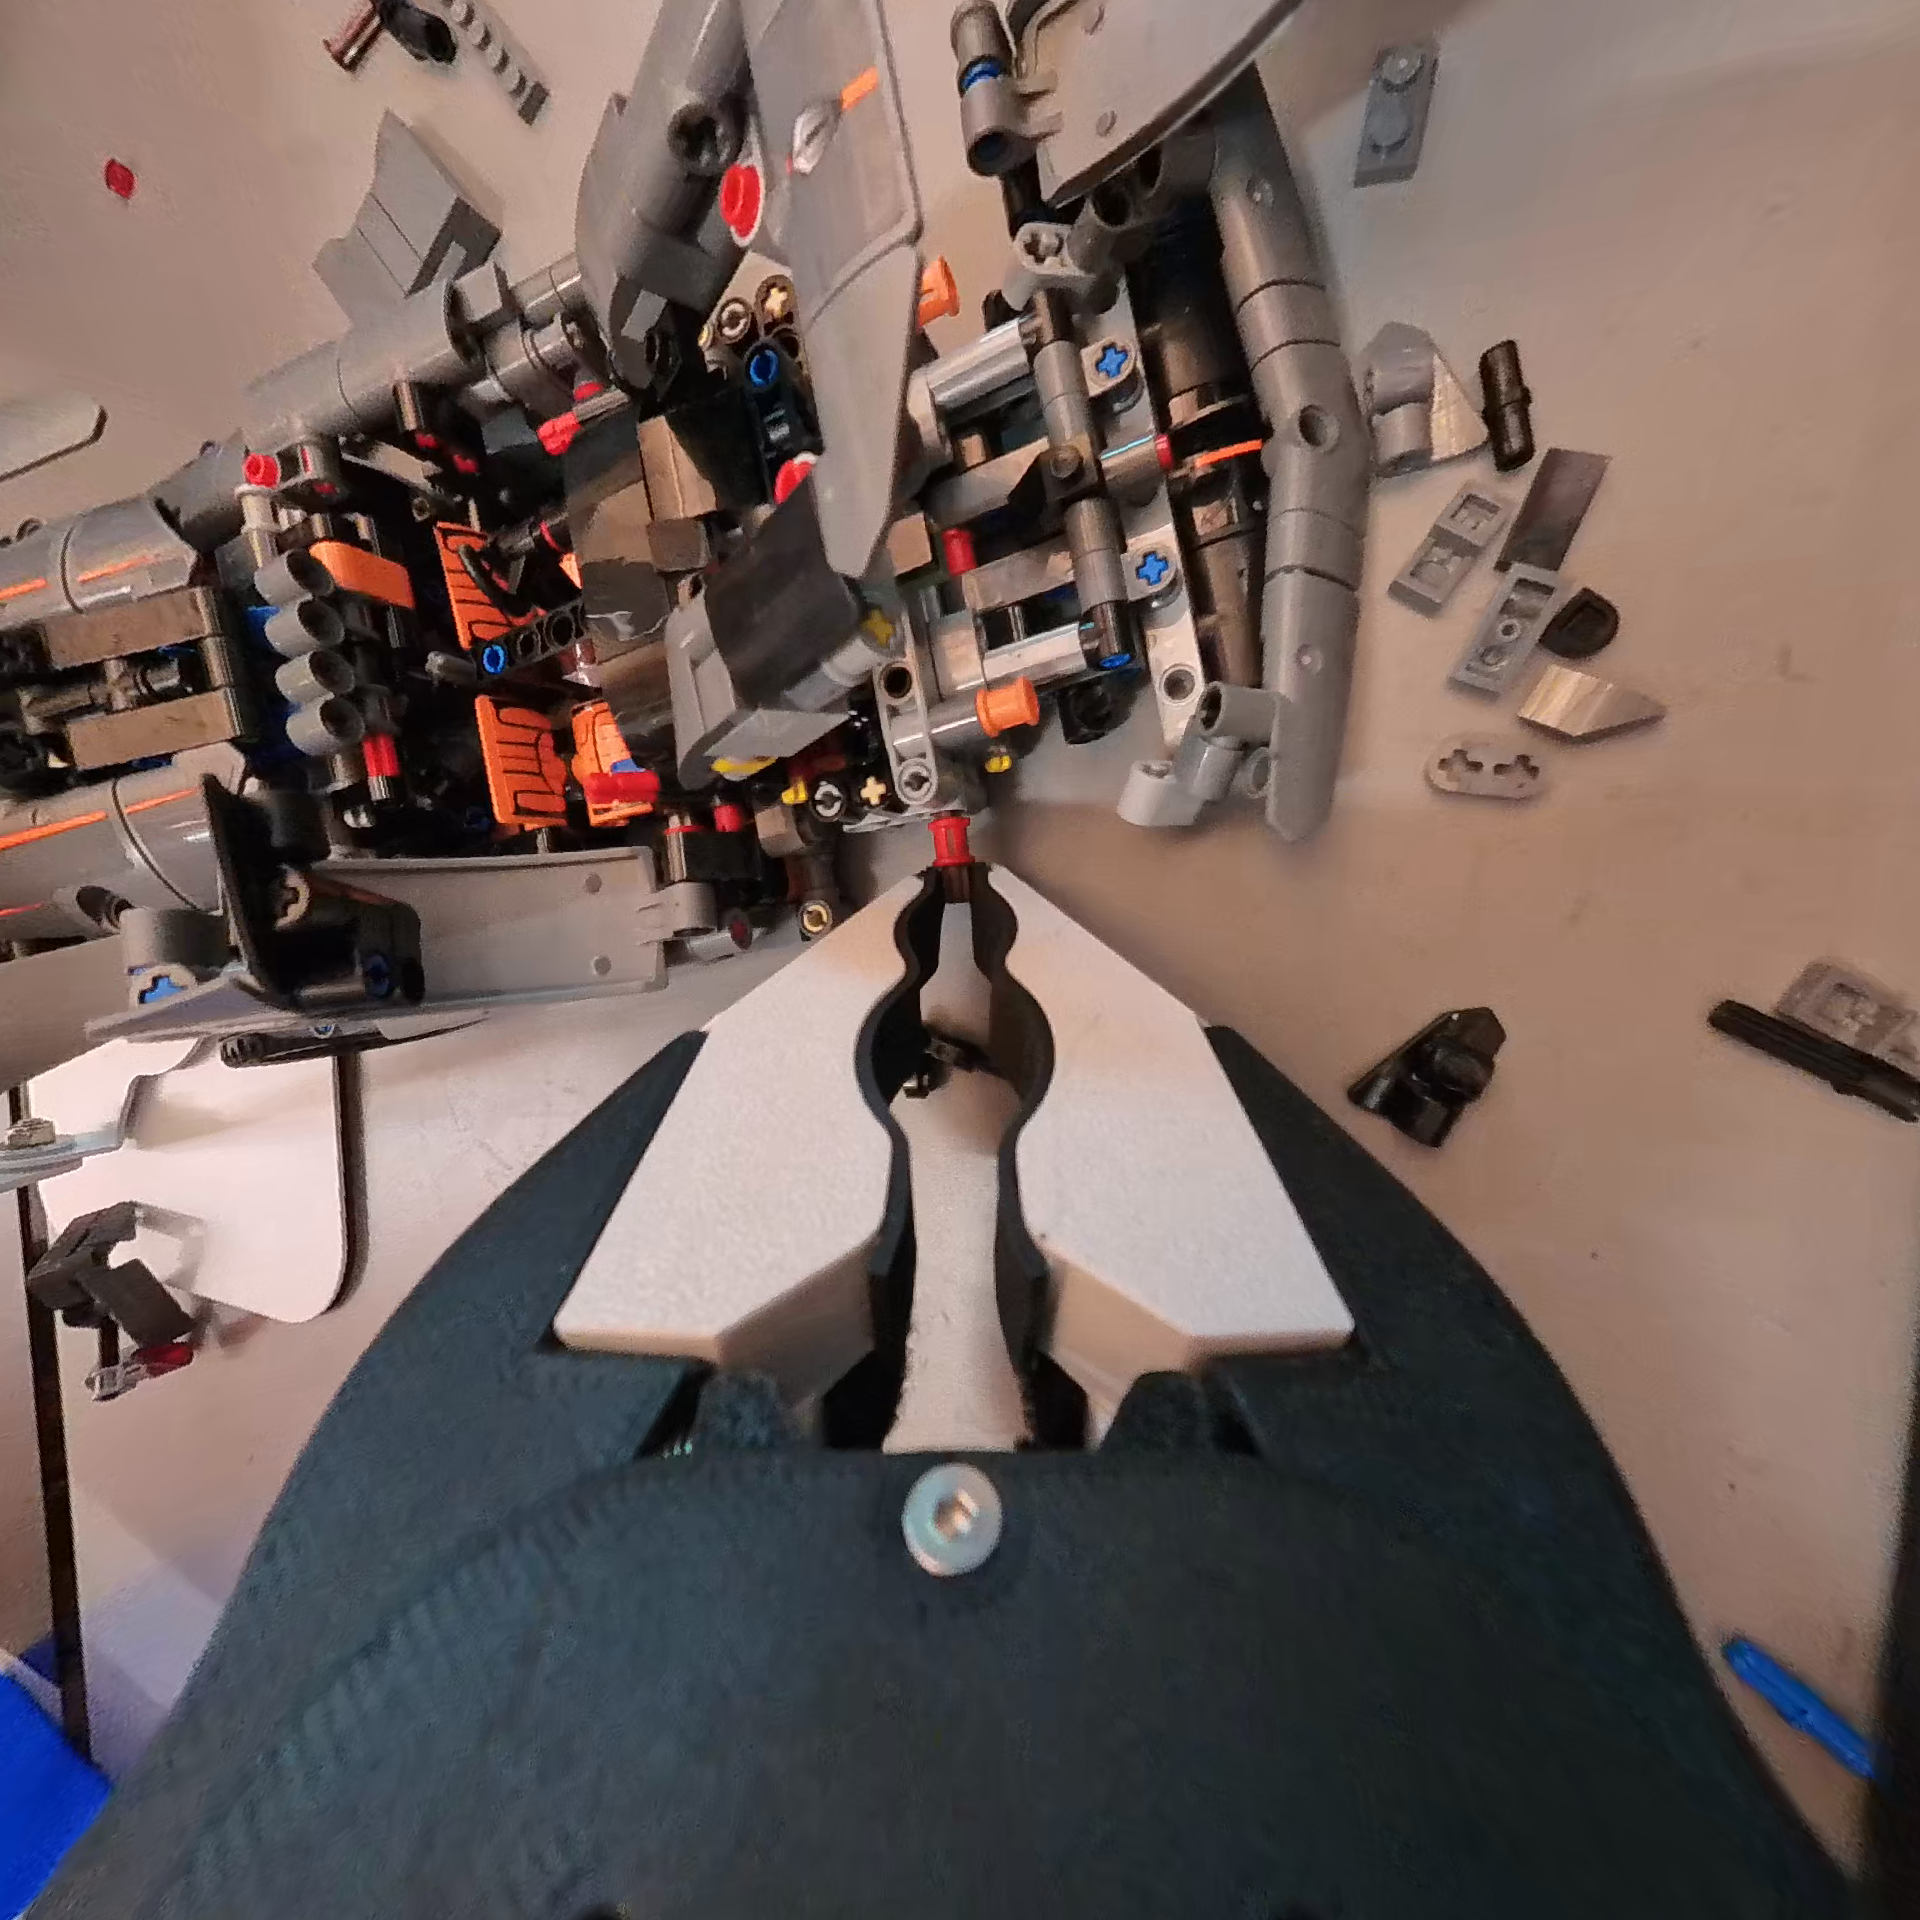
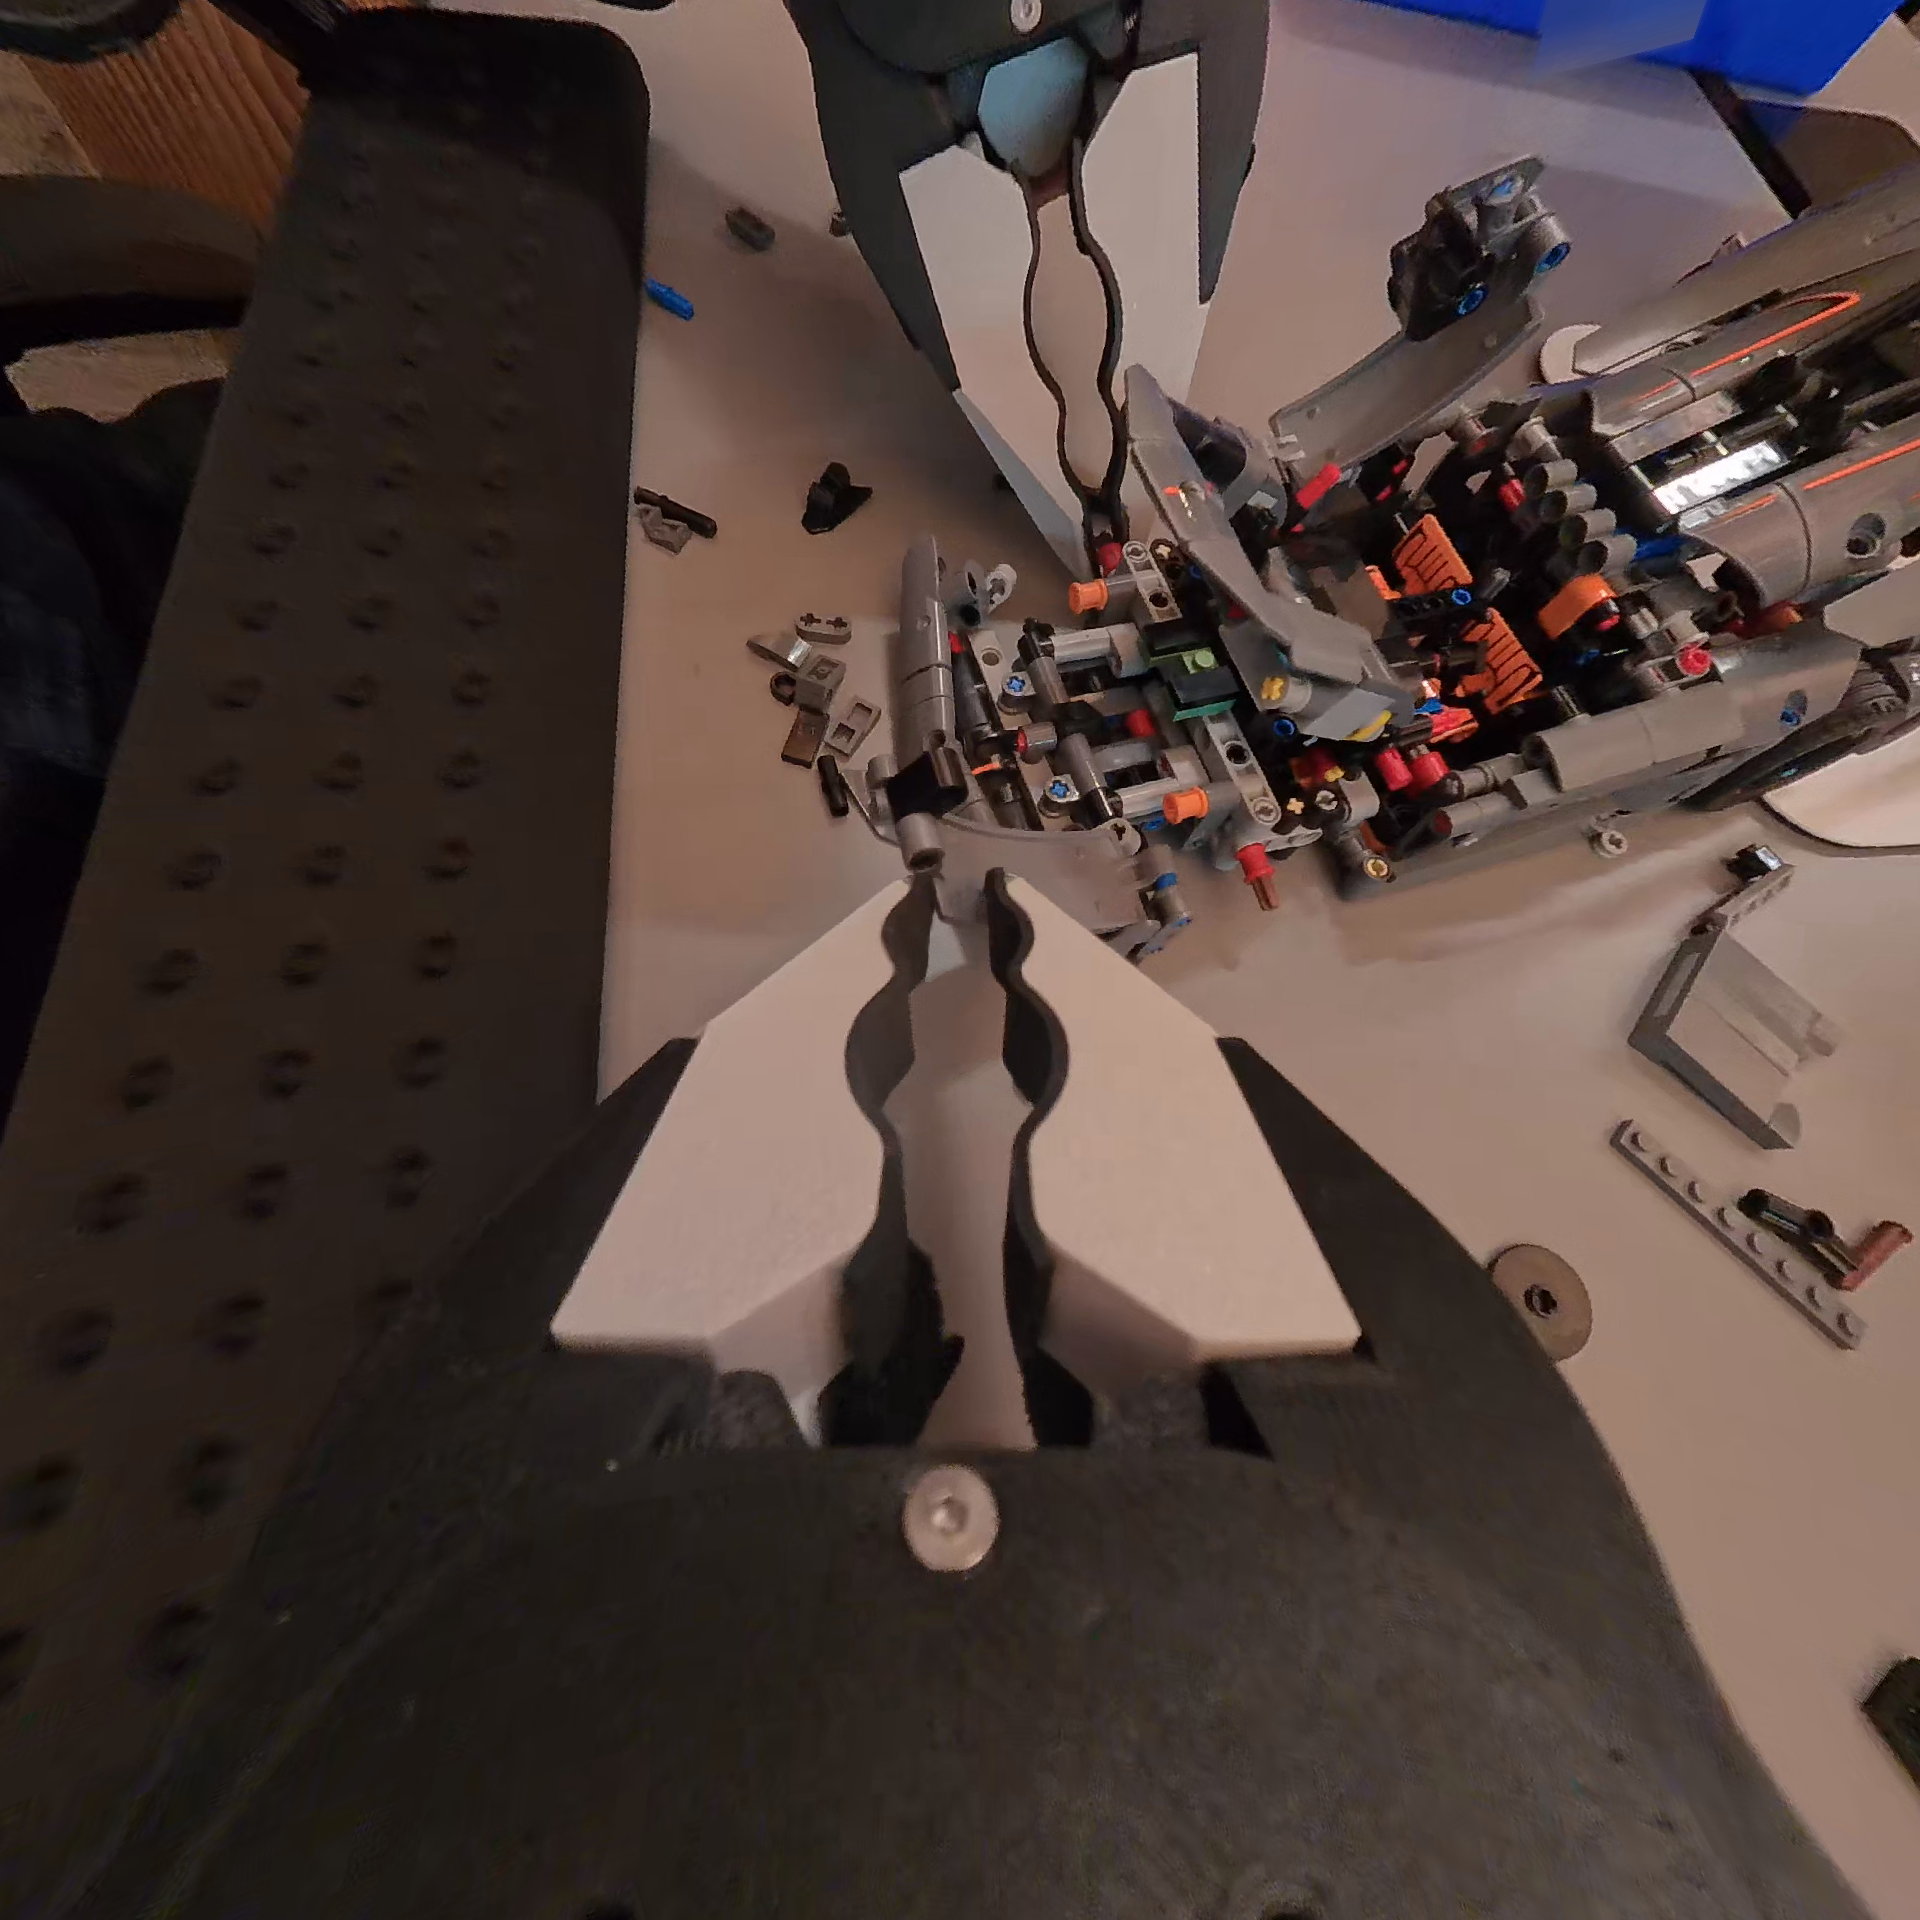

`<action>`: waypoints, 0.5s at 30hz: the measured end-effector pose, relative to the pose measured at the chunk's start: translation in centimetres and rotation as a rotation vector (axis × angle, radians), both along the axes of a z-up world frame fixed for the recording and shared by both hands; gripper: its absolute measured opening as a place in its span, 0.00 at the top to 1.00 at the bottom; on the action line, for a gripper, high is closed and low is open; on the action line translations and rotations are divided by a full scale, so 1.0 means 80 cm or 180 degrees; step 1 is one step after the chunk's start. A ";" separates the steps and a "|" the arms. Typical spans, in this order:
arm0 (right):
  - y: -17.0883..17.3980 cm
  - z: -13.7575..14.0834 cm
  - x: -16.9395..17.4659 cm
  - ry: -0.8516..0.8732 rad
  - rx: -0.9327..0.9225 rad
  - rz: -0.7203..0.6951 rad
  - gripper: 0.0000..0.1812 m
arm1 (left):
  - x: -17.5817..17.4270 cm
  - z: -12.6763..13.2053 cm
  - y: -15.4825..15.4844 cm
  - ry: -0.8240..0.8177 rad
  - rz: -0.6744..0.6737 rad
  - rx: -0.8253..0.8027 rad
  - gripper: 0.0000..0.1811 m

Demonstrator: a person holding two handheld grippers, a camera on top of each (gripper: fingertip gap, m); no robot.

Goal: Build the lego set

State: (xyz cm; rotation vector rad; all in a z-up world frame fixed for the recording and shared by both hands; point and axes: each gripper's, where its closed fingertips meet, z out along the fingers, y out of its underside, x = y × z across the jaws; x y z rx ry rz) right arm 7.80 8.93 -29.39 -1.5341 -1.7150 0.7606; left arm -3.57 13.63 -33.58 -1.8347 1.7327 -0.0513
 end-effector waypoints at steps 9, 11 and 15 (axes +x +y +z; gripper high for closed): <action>0.025 0.031 0.001 0.0416 -0.0041 -0.0319 0.98 | -0.008 0.003 0.005 0.0068 0.0059 0.0064 0.95; 0.034 0.037 0.002 0.0498 -0.0059 -0.0415 0.98 | -0.008 0.006 0.004 0.0031 0.0067 0.0049 0.95; 0.036 0.036 0.004 0.0484 -0.0044 -0.0420 0.96 | -0.012 0.009 0.002 0.0071 0.0047 0.0055 0.95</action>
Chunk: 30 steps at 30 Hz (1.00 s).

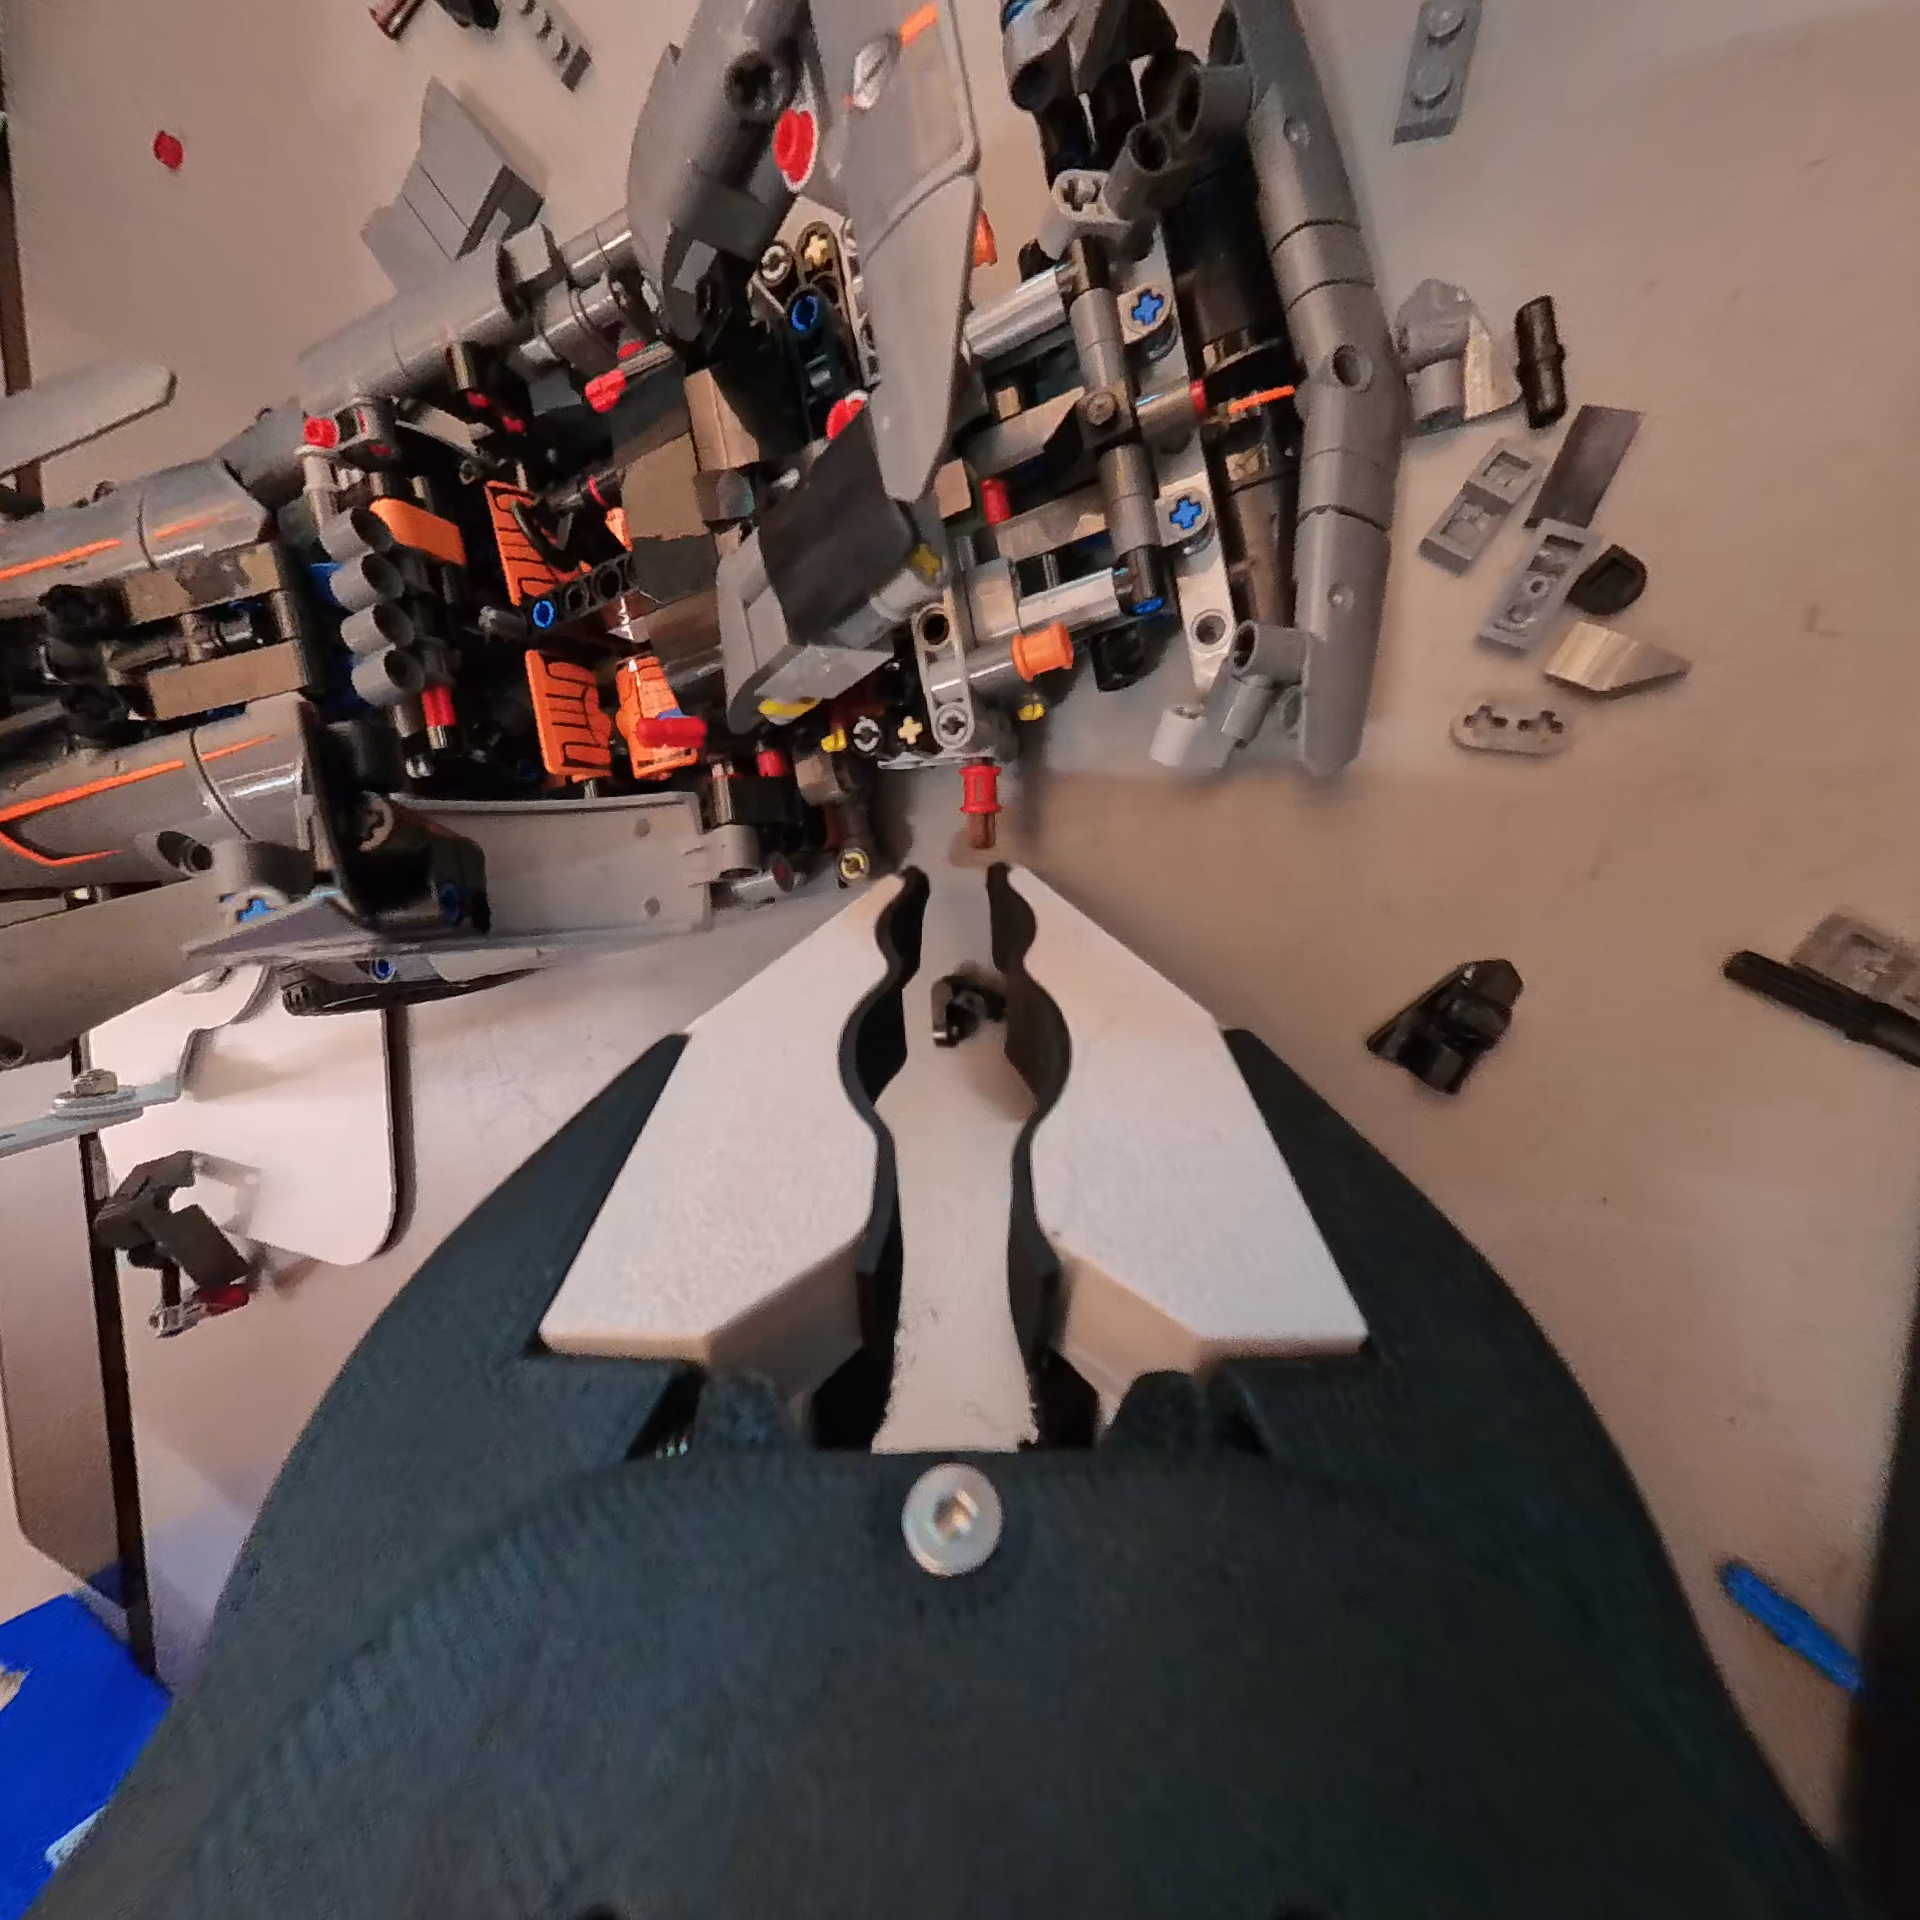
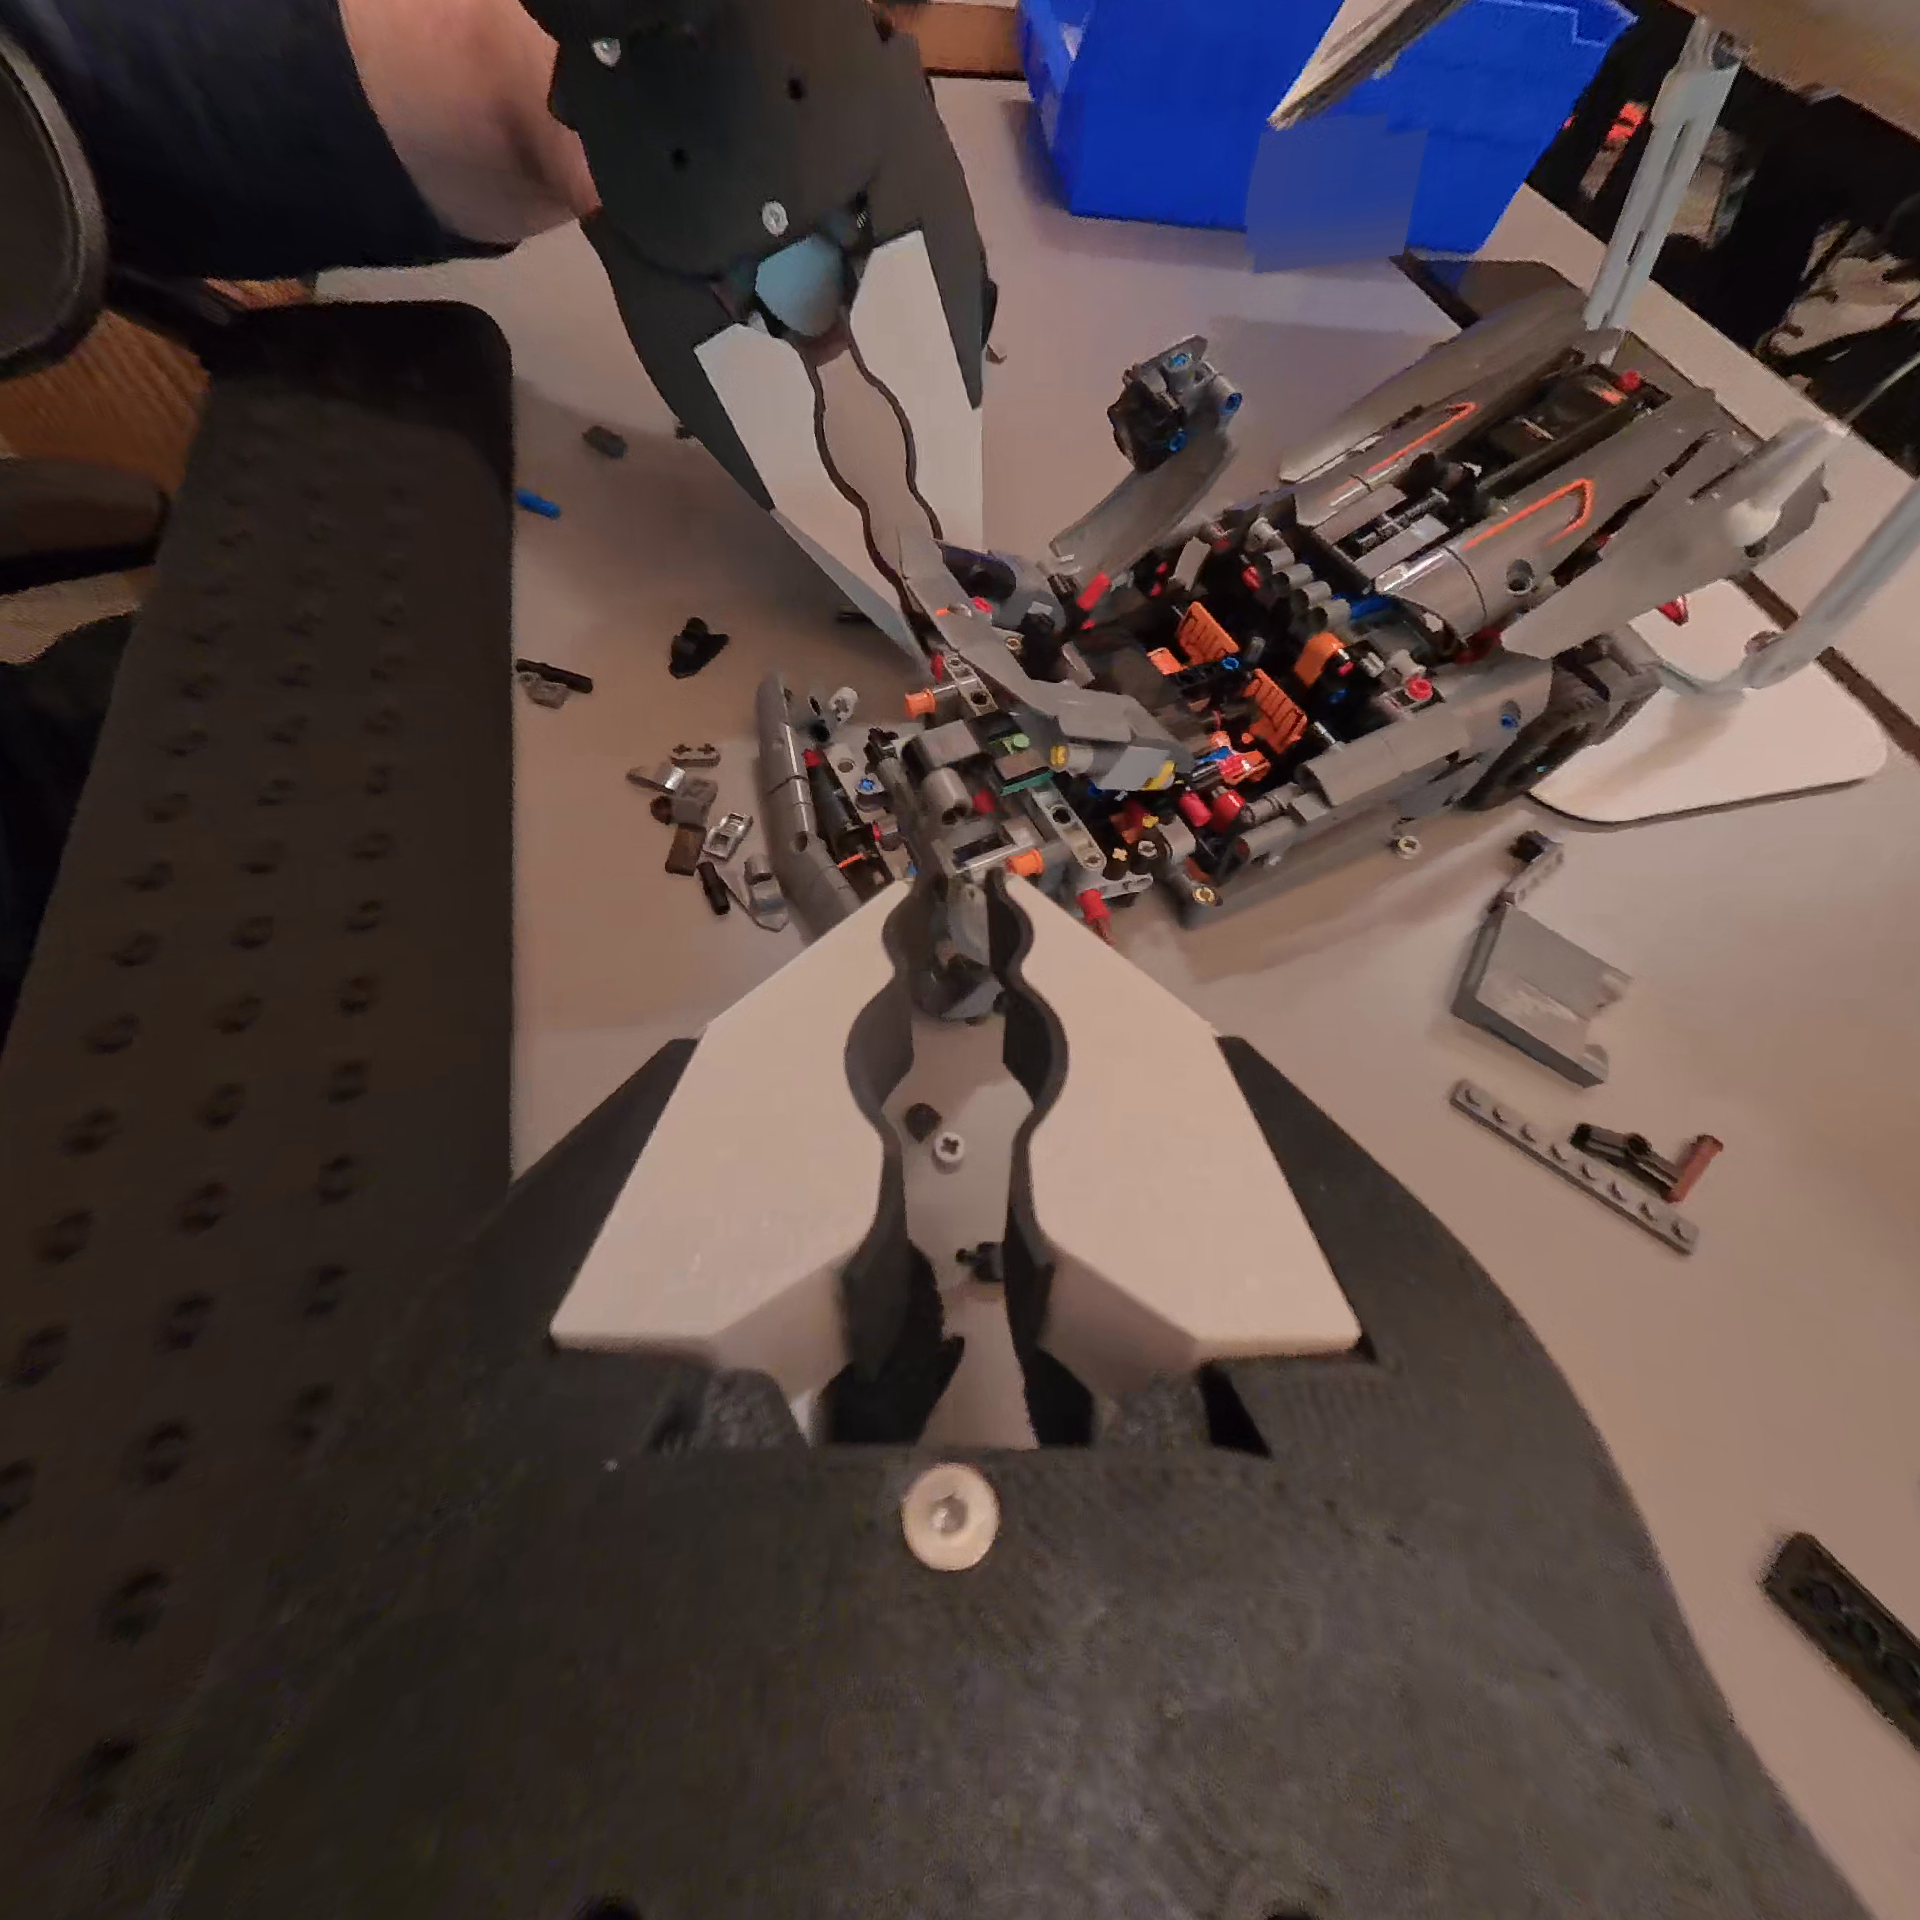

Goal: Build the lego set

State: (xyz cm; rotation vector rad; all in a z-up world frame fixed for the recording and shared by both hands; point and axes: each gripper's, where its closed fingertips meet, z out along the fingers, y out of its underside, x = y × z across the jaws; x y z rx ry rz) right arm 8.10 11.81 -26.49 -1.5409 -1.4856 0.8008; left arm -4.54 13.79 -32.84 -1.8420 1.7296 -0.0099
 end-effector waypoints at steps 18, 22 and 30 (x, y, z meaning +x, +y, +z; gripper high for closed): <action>0.009 -0.064 0.005 -0.0737 -0.0658 -0.0219 0.81 | 0.130 0.038 -0.040 -0.0158 -0.0050 0.0459 0.86; 0.010 -0.072 0.002 -0.0862 -0.0555 -0.0249 0.80 | 0.139 0.019 -0.036 -0.0164 0.0071 0.0241 0.83; 0.009 -0.070 0.002 -0.0810 -0.0481 -0.0237 0.82 | 0.145 0.019 -0.028 -0.0198 0.0168 0.0440 0.84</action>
